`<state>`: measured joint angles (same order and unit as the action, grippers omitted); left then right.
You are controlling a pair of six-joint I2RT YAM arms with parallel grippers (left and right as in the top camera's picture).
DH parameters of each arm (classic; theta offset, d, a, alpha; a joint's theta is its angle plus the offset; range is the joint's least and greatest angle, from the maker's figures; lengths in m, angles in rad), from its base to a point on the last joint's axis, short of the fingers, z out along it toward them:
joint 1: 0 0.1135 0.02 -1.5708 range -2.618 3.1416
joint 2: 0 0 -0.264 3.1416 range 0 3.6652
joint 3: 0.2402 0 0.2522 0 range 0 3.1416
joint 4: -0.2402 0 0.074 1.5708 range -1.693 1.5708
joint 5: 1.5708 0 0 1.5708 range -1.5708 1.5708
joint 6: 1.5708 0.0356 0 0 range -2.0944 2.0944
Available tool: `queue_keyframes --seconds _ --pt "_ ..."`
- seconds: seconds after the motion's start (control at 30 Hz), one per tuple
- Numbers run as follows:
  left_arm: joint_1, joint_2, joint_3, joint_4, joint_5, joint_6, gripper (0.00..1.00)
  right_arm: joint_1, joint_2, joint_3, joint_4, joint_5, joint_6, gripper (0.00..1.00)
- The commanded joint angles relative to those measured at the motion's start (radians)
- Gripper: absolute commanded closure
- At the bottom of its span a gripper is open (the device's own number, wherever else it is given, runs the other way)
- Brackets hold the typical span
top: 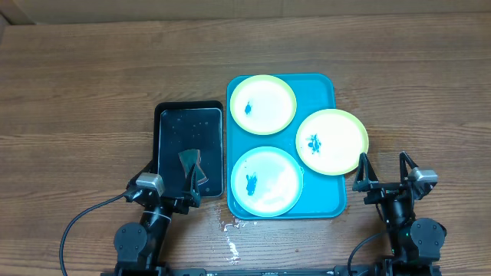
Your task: Clean dirty plates on tray and stack at the side
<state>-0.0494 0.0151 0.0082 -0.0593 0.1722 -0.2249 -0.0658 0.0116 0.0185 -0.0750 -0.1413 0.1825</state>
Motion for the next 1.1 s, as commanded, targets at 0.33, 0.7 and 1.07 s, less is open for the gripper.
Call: queue_keyframes --seconds 0.33,0.7,1.07 --pt "0.011 -0.011 -0.003 0.007 0.005 0.015 0.00 -0.006 -0.009 -0.010 0.009 0.006 0.001 0.00" --pt "0.010 -0.008 0.097 0.198 0.113 -0.191 0.00 -0.006 -0.008 0.074 0.042 -0.367 0.144 0.00" --pt "0.010 0.563 0.882 -0.479 0.238 0.004 0.00 -0.006 0.424 0.799 -0.589 -0.365 -0.020 0.00"
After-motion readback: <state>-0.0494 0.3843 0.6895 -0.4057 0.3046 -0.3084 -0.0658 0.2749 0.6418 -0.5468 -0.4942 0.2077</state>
